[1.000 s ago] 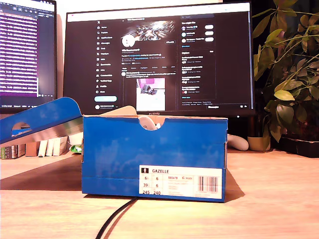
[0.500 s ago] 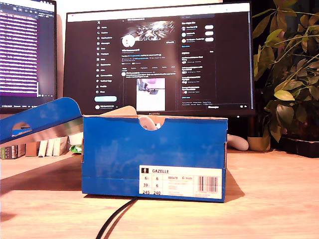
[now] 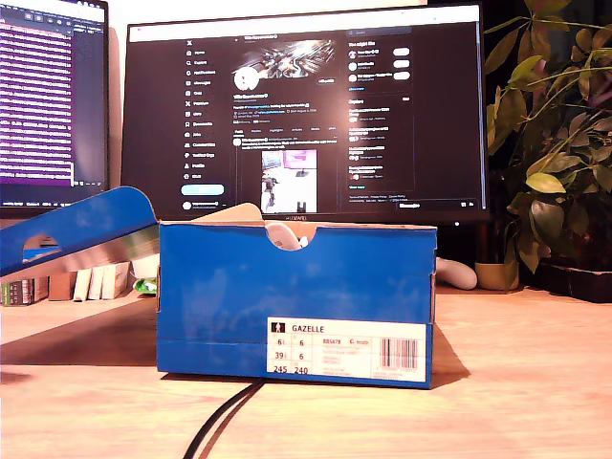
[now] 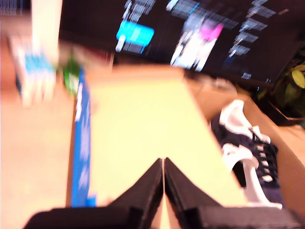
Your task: Close the blue shoebox by pushing the lid with your left arm and holding the box in place with your right arm
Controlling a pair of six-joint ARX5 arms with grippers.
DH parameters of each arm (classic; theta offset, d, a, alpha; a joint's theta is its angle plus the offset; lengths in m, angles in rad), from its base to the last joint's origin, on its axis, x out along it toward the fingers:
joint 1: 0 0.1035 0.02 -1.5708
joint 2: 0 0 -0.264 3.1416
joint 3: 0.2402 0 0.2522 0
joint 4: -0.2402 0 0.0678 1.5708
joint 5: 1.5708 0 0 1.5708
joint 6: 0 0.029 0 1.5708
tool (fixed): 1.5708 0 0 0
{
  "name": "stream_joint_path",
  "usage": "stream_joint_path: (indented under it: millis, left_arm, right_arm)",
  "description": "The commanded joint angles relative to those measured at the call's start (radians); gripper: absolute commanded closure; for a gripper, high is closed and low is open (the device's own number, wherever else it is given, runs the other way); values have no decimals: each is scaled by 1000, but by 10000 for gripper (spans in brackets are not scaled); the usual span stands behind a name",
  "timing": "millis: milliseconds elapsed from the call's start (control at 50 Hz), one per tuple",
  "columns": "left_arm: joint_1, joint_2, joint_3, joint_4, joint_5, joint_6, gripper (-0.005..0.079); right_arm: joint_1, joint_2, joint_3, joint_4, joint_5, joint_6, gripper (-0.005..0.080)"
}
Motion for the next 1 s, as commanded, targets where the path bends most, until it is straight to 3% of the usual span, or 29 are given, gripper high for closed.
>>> stream_joint_path:
  millis: [0, 320, 480, 760, 980]
  left_arm:
    - [21, 53, 31, 11, 30, 21, 762]
    - [114, 362, 187, -9, 193, 50, 762]
    - [129, 484, 251, -33, 229, 50, 762]
    - [129, 657, 282, -58, 246, 71, 762]
    - [129, 749, 283, -71, 245, 102, 762]
  right_arm:
    - [-11, 64, 21, 22, -37, -7, 764]
    - [-42, 383, 125, 48, -203, -7, 764]
    - [-39, 504, 146, 74, -266, -7, 764]
    - [-18, 620, 146, 138, -291, -5, 764]
    - [55, 650, 147, 224, -285, 30, 764]
